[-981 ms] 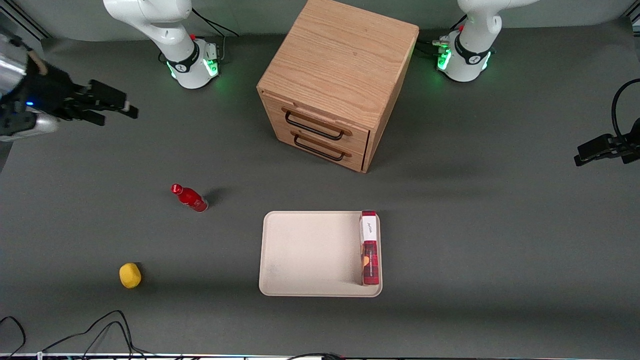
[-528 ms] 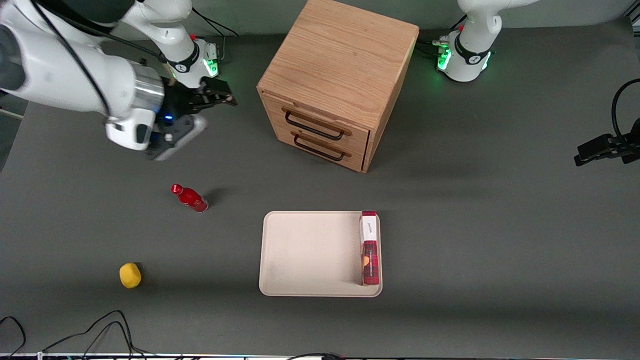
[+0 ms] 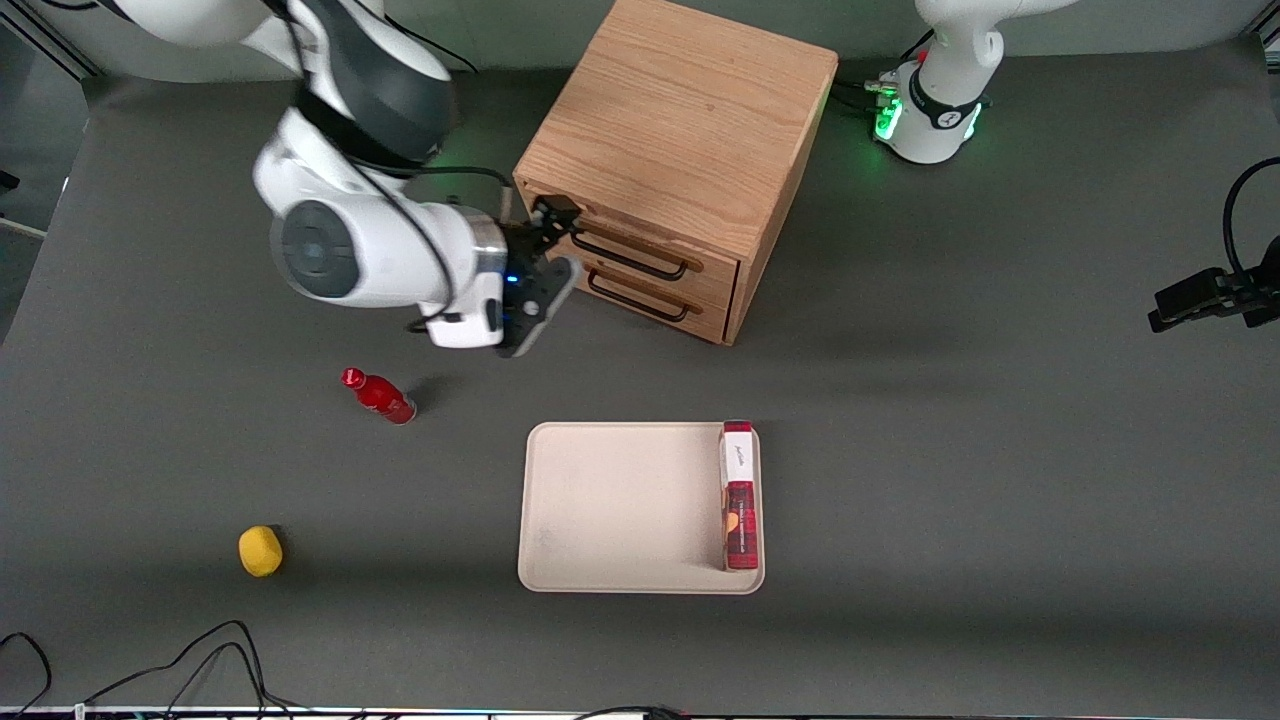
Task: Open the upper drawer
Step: 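Move the right gripper to the upper drawer's black handle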
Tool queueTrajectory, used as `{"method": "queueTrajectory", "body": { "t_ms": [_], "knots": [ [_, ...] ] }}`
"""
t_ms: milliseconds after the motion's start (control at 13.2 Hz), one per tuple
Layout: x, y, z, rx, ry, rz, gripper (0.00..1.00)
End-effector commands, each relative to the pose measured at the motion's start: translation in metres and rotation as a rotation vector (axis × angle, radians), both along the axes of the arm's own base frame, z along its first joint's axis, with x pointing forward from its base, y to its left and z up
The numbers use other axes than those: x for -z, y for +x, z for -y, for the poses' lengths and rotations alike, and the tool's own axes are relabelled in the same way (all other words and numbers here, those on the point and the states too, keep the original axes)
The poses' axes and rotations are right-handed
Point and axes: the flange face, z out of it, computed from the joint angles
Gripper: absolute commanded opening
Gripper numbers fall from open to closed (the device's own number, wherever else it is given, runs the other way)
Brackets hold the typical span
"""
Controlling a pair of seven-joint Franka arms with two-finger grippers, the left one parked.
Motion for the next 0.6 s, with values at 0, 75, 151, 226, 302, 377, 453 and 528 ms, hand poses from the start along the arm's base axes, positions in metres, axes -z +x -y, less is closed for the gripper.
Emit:
{"method": "queueTrajectory", "body": {
  "t_ms": [0, 75, 151, 226, 302, 377, 453, 528],
  "knots": [
    [0.036, 0.006, -0.012, -0.051, -0.012, 0.024, 1.00],
    [0.045, 0.003, -0.016, -0.062, -0.015, 0.023, 1.00],
    [0.051, -0.001, -0.020, -0.064, -0.011, 0.024, 1.00],
    [0.056, -0.003, -0.022, -0.062, -0.010, 0.027, 1.00],
    [0.062, -0.005, -0.024, -0.059, -0.008, 0.028, 1.00],
    [0.064, -0.006, -0.024, -0.059, -0.009, 0.027, 1.00],
    [0.064, -0.008, -0.026, -0.063, -0.009, 0.027, 1.00],
    [0.065, -0.015, -0.031, -0.077, -0.005, 0.020, 1.00]
  ]
}}
